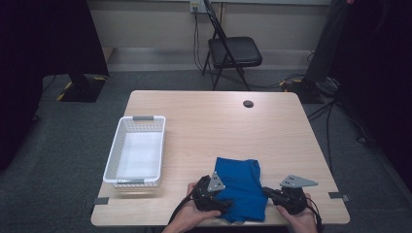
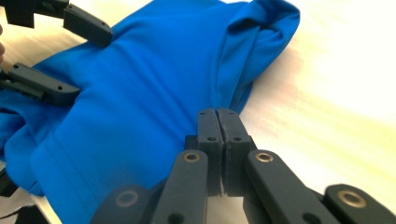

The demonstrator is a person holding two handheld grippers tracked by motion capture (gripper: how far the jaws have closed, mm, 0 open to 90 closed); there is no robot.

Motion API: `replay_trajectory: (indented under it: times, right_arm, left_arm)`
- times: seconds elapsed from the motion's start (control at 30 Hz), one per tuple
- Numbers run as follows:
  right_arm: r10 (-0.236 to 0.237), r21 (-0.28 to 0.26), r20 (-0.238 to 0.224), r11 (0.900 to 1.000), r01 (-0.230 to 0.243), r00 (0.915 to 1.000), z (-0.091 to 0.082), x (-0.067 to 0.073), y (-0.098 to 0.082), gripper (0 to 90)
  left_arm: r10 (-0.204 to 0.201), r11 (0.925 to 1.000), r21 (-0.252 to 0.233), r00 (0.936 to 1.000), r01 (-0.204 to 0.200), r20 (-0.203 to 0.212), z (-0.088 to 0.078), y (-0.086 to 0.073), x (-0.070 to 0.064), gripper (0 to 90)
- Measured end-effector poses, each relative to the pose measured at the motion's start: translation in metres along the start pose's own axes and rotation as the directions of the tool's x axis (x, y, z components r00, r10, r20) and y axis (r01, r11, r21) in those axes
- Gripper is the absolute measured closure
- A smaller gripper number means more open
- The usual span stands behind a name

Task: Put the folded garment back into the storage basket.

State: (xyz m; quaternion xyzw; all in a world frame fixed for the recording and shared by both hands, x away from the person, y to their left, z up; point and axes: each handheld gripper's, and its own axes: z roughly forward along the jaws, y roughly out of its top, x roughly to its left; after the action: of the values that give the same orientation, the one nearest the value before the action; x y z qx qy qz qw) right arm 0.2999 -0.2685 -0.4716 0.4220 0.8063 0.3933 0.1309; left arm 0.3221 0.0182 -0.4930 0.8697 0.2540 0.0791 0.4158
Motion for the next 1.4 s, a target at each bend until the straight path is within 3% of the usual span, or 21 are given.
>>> replay_trajectory:
  times: [0.37,0.43,0.6,0.73,0.97,1.07,1.4]
  right_arm:
    - [0.012,0.025,0.028,1.000,-0.013,0.9995,-0.001,-0.005,-0.004,85.7]
    - [0.019,0.014,0.012,1.000,-0.020,0.9997,-0.003,-0.006,-0.005,83.4]
    - [0.013,-0.036,-0.029,0.999,-0.014,0.9995,-0.007,-0.006,-0.002,70.9]
    - [0.006,-0.035,-0.062,0.999,-0.008,0.9980,-0.004,-0.004,-0.002,60.1]
    - [-0.023,-0.051,-0.063,0.999,0.019,0.9978,-0.002,0.004,0.004,44.4]
    - [-0.033,-0.064,-0.058,0.998,0.030,0.9978,-0.004,0.006,0.008,41.1]
    - [-0.058,-0.064,-0.036,0.996,0.056,0.9977,0.004,0.023,0.020,26.6]
  left_arm:
    - [0.001,1.0000,-0.001,1.0000,-0.001,0.006,0.000,0.000,0.001,27.0]
    - [0.003,1.0000,0.000,1.0000,-0.003,0.009,0.000,0.000,0.001,26.6]
    - [-0.007,0.9999,0.010,0.9999,0.007,0.012,-0.001,0.001,0.001,24.0]
    - [-0.031,0.9993,0.019,0.9995,0.031,0.011,-0.004,0.002,0.002,21.6]
    - [-0.030,0.9996,-0.002,0.9996,0.030,0.001,-0.024,0.002,0.004,17.8]
    - [-0.039,0.9990,-0.021,0.9987,0.038,-0.033,-0.036,0.000,0.008,16.2]
    - [-0.057,0.9978,0.029,0.9959,0.059,-0.070,-0.054,-0.023,0.014,16.3]
